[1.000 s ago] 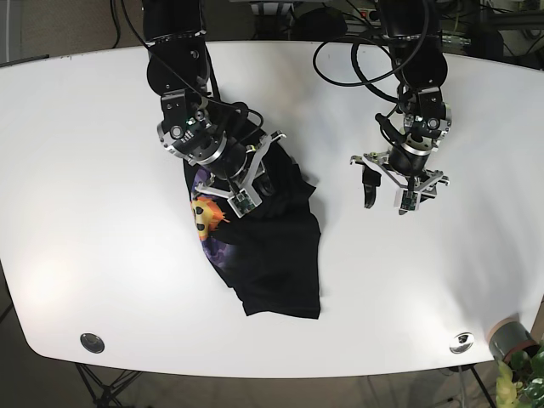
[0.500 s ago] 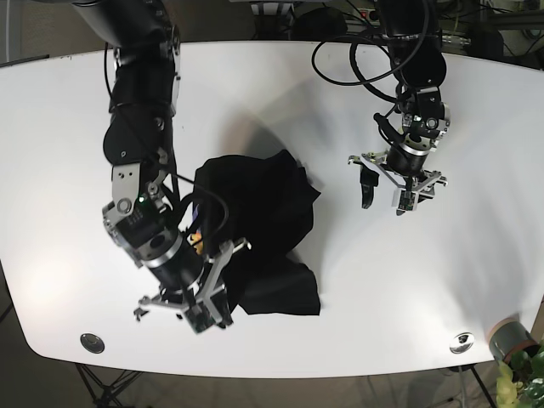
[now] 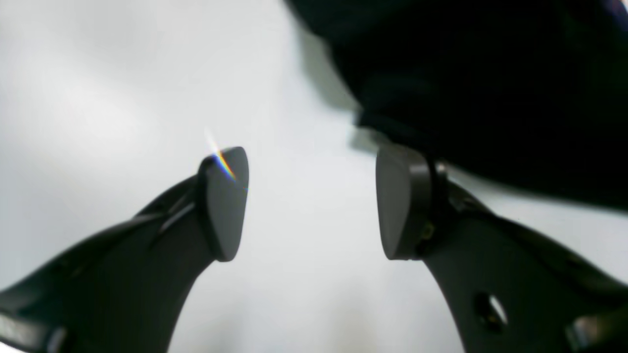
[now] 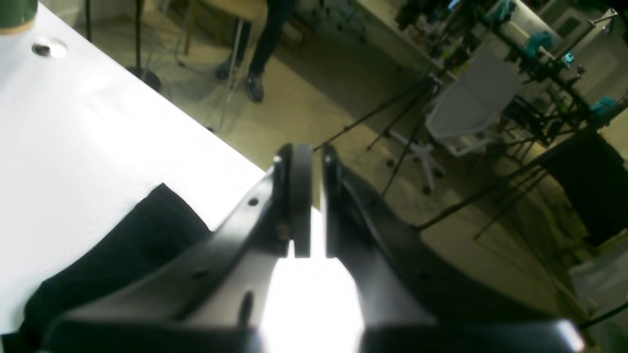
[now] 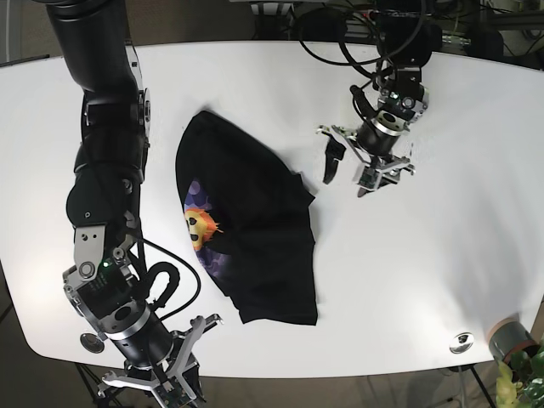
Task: Fold the T-shirt properly
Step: 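Move the right gripper back onto the shirt near the print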
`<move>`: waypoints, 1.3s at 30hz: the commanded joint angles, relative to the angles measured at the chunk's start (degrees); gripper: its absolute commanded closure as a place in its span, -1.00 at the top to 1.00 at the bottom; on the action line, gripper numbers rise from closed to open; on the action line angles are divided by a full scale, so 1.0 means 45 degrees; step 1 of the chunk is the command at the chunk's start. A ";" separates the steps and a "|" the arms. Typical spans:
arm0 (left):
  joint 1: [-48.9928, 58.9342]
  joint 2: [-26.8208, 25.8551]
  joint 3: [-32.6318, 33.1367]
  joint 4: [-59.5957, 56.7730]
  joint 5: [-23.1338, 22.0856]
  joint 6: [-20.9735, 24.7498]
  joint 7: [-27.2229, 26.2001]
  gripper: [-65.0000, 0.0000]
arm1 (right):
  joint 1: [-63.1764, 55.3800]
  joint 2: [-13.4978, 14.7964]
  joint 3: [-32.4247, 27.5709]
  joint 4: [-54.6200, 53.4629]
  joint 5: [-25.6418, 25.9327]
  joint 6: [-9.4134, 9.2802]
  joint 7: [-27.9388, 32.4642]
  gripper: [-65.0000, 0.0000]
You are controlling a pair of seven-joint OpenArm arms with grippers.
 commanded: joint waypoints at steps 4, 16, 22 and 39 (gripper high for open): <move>-0.0193 -0.0411 -0.0064 0.0248 -0.0090 0.0108 -0.0327 0.15 | -0.1124 -0.0120 0.0105 0.0525 0.0052 -0.0057 -0.0178 -0.20; -0.0232 -0.0430 -0.1353 -0.0162 -0.0110 0.0108 -0.0307 0.15 | -0.6302 -0.2504 0.1355 0.0955 0.0775 -0.0076 -0.0178 0.47; -0.0427 -0.0430 -0.1431 -0.0553 -0.0110 0.0108 -0.0307 0.15 | -0.7396 -0.3070 0.1179 0.0329 0.0736 -0.0115 -0.0158 0.41; -0.0467 -0.0430 -0.1431 -0.0572 -0.0130 0.0108 -0.0307 0.15 | -0.7396 -0.2914 0.1218 -0.3285 0.0755 -0.1561 0.2186 0.41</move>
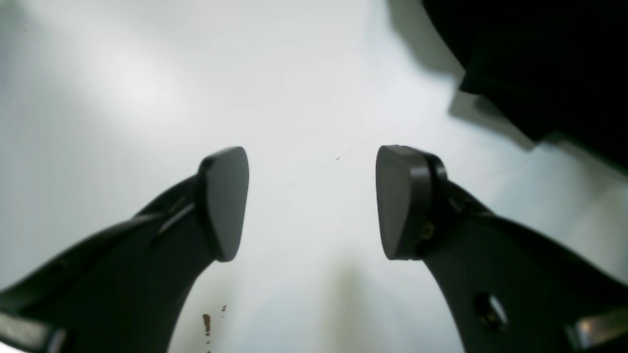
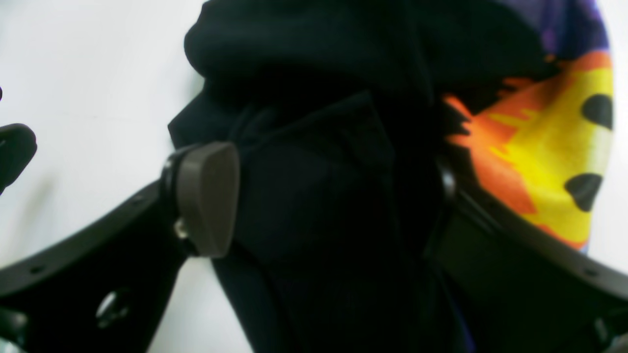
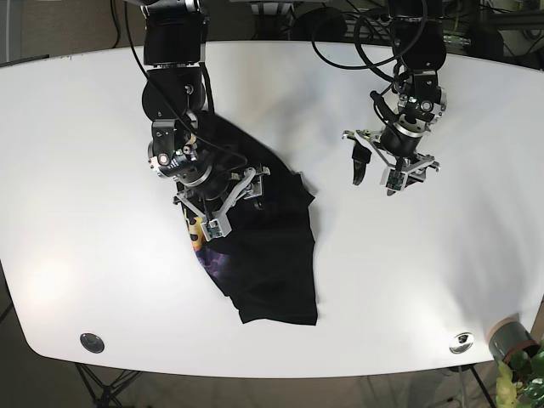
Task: Fold the T-shirt properly
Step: 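Move the right gripper back onto the shirt near the print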
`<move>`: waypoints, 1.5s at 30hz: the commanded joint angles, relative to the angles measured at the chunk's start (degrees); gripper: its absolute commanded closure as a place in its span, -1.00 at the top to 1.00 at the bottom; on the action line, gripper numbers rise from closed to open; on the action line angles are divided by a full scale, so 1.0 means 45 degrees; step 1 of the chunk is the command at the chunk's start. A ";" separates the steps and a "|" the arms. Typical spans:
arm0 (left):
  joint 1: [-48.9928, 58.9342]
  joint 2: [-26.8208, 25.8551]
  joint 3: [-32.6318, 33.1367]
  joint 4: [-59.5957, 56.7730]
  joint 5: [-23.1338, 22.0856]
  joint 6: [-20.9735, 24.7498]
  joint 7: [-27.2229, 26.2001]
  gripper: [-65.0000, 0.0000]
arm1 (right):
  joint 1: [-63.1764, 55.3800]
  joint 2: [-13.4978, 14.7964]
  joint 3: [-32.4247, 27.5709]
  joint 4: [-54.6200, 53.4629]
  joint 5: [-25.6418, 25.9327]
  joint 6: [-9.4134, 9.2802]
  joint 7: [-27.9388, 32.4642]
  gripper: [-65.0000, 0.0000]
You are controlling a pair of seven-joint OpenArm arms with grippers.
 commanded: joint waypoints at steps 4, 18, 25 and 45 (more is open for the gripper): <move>-0.0141 -0.0032 -0.0028 0.0190 -0.0130 0.0044 -0.0303 0.15 | 0.0429 -0.0068 0.0053 -0.0348 0.0192 -0.0358 0.1140 0.41; -0.0141 -0.0032 -0.0028 0.0190 -0.0130 0.0044 -0.0303 0.15 | 0.0605 -0.0322 -0.0006 -0.1266 0.0212 -0.0612 0.1726 -0.40; -0.0161 -0.0032 -0.0028 0.0190 -0.0149 0.0044 -0.0303 0.15 | 0.0547 -0.0341 -0.0006 -0.1188 0.0212 -0.0612 0.1707 -0.94; -0.0180 -0.0032 -0.0008 0.0190 -0.0149 0.0044 -0.0303 0.15 | -0.0665 -0.0263 -0.0006 0.4614 0.0212 -0.0612 -0.0657 -0.94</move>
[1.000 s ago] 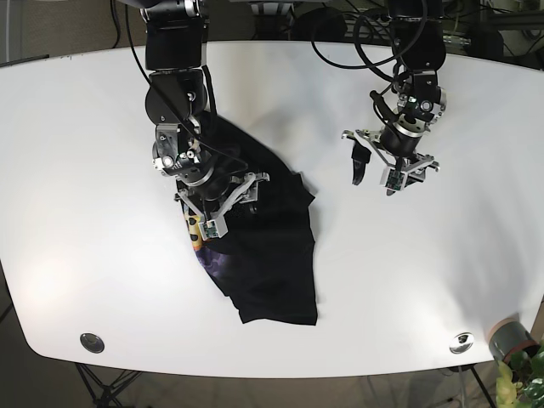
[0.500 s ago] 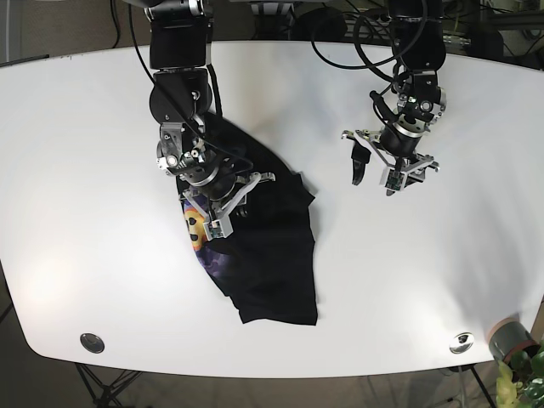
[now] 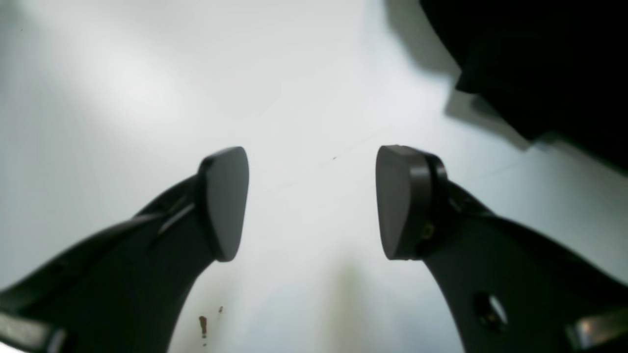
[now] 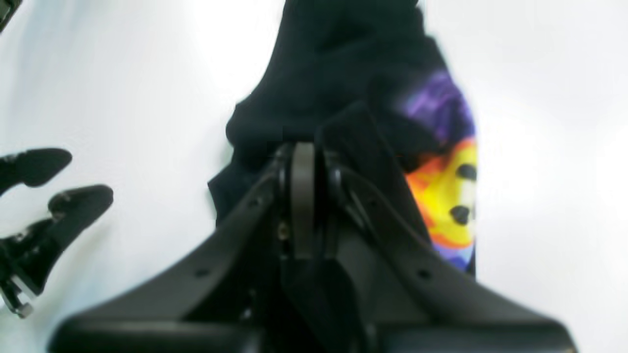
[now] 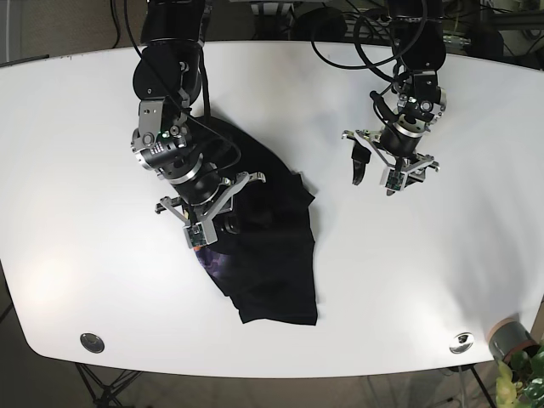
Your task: Fold the T-shirt properly
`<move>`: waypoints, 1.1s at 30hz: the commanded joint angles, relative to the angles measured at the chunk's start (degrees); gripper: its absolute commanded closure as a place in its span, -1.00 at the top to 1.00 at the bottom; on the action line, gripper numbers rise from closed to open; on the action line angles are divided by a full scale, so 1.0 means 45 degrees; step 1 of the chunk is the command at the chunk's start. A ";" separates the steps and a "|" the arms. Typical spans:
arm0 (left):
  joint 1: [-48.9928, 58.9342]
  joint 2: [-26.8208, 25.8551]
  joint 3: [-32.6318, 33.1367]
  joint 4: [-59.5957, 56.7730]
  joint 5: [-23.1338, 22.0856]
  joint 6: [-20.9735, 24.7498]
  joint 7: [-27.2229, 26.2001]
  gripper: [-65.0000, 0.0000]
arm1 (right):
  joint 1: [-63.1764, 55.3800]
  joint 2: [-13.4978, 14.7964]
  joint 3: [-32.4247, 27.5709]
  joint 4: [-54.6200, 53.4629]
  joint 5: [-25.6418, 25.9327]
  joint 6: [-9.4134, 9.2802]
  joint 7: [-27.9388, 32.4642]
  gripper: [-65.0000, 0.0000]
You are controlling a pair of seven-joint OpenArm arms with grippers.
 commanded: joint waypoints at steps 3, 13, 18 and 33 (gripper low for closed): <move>-0.0166 -0.0047 -0.0013 0.0224 -0.0139 0.0049 -0.0293 0.15 | 0.0161 0.0019 -0.0011 0.0267 0.0100 0.0019 0.0295 -0.94; -0.0166 -0.0047 -0.0013 0.0224 -0.0139 0.0049 -0.0293 0.15 | 0.0454 0.0019 -0.0030 0.0521 0.0080 0.0019 0.0314 -0.94; -0.0166 -0.0007 0.0046 0.0244 -0.0139 0.0049 -0.0293 0.15 | 0.1685 0.0409 0.0048 0.0716 0.0080 0.0000 0.0158 -0.94; -0.0185 -0.0027 0.0065 0.0322 -0.0139 0.0049 -0.0293 0.15 | 0.6080 0.1464 0.0028 -0.0632 0.0061 0.0039 -0.0135 -0.93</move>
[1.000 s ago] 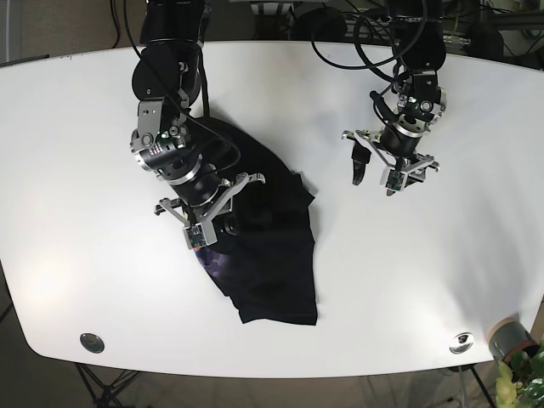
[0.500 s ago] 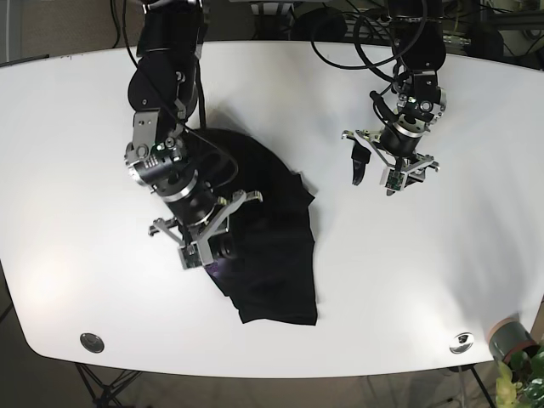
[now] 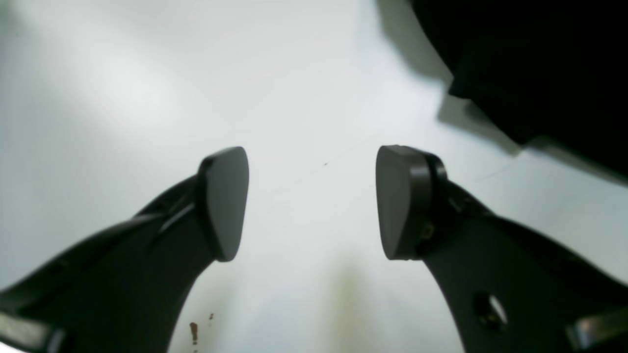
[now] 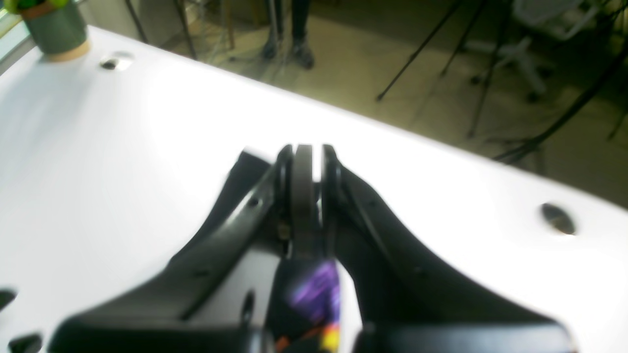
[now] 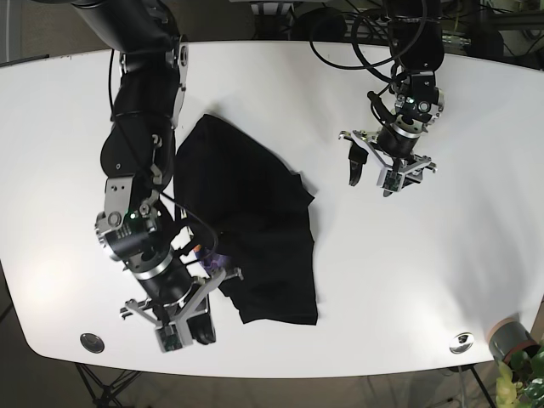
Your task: Fold the T-shirt properly
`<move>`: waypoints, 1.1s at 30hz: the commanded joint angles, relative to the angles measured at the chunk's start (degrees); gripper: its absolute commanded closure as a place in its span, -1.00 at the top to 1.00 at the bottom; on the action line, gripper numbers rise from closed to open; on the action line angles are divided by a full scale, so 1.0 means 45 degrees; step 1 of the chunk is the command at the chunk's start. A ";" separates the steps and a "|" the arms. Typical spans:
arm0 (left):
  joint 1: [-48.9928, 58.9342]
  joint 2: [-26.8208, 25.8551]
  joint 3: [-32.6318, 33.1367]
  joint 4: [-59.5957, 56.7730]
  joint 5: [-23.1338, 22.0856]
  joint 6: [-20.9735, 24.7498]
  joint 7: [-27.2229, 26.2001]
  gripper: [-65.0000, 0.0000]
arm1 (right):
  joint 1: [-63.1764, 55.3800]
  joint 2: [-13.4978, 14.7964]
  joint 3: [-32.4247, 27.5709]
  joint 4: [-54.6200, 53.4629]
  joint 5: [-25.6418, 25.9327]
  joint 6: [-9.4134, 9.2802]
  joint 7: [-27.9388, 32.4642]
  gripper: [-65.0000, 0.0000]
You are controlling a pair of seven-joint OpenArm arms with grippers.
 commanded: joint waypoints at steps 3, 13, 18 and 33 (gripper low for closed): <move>-0.0151 -0.0100 -0.0027 0.0288 -0.0139 0.0049 -0.0298 0.15 | 0.0976 0.0109 0.0033 -0.0113 0.0065 -0.0063 0.0346 -0.91; -0.0425 -0.0041 -0.0027 0.0210 -0.0139 0.0049 -0.0298 0.15 | -0.1837 -0.0516 0.0053 0.0493 0.0105 -0.0181 0.0346 0.43; -0.0737 -0.0022 -0.0027 0.0171 -0.0139 0.0049 -0.0298 0.15 | -0.3283 -0.0633 0.0053 0.0219 0.0105 -0.0200 0.0366 0.72; -0.0874 -0.0022 -0.0027 -0.0415 -0.0139 0.0049 -0.0298 0.15 | -0.3634 -0.0809 0.1791 -0.2809 0.0105 -0.0200 0.1186 0.69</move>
